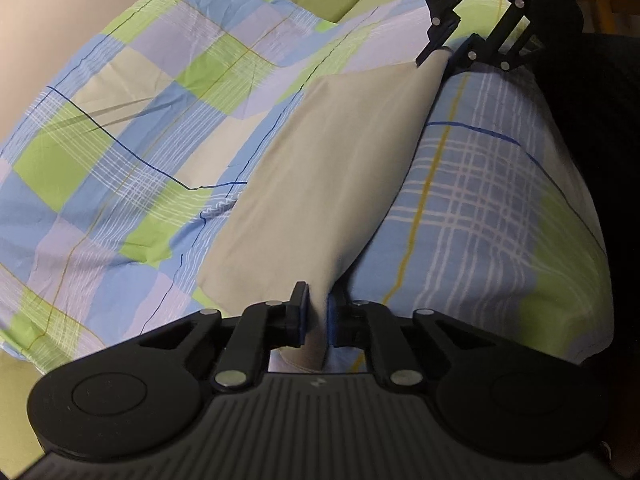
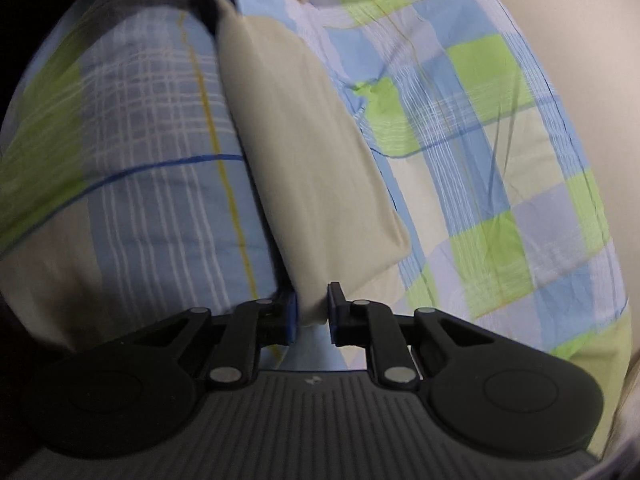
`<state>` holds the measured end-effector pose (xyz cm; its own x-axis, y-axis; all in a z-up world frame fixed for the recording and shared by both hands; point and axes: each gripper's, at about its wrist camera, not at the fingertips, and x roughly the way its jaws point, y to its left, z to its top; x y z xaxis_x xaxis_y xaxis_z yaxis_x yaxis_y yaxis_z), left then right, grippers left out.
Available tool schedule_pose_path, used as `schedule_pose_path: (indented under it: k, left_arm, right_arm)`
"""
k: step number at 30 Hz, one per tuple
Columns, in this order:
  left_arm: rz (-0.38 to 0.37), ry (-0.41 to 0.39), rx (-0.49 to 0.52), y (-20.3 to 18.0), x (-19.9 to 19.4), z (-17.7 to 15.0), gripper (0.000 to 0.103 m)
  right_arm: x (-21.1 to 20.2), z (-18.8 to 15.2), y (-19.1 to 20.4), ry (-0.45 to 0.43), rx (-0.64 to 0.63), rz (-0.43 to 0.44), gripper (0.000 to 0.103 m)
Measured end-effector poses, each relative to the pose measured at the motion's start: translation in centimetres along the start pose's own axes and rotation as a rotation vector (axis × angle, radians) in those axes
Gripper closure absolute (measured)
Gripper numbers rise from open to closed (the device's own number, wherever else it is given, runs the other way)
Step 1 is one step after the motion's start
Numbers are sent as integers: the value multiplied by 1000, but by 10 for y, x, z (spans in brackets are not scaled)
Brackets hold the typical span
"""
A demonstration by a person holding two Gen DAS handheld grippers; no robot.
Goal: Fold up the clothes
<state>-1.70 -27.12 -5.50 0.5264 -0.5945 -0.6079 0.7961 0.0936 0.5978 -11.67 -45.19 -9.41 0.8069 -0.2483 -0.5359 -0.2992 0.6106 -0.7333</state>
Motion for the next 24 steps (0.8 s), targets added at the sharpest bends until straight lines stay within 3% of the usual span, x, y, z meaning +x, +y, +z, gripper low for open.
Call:
schedule_pose_path:
  k: [10, 13, 18, 20, 21, 24]
  left_arm:
    - [-11, 5, -113, 5, -21, -4, 96]
    - [-32, -10, -174, 14, -36, -9, 87]
    - [-25, -63, -283, 34, -56, -14, 84]
    - [-16, -64, -334, 47, -54, -16, 81]
    - [-12, -64, -364, 54, -53, -17, 73]
    - [-30, -53, -496, 79, -35, -21, 72]
  right_arm:
    - [-20, -5, -4, 11, 78, 1, 90]
    - [-37, -11, -19, 18, 214, 3, 81]
    - [-65, -29, -45, 2, 541, -14, 76]
    - [-78, -34, -53, -37, 703, -20, 71]
    - [-81, -36, -56, -62, 774, -10, 70]
    - [-82, -33, -62, -126, 904, 50, 70]
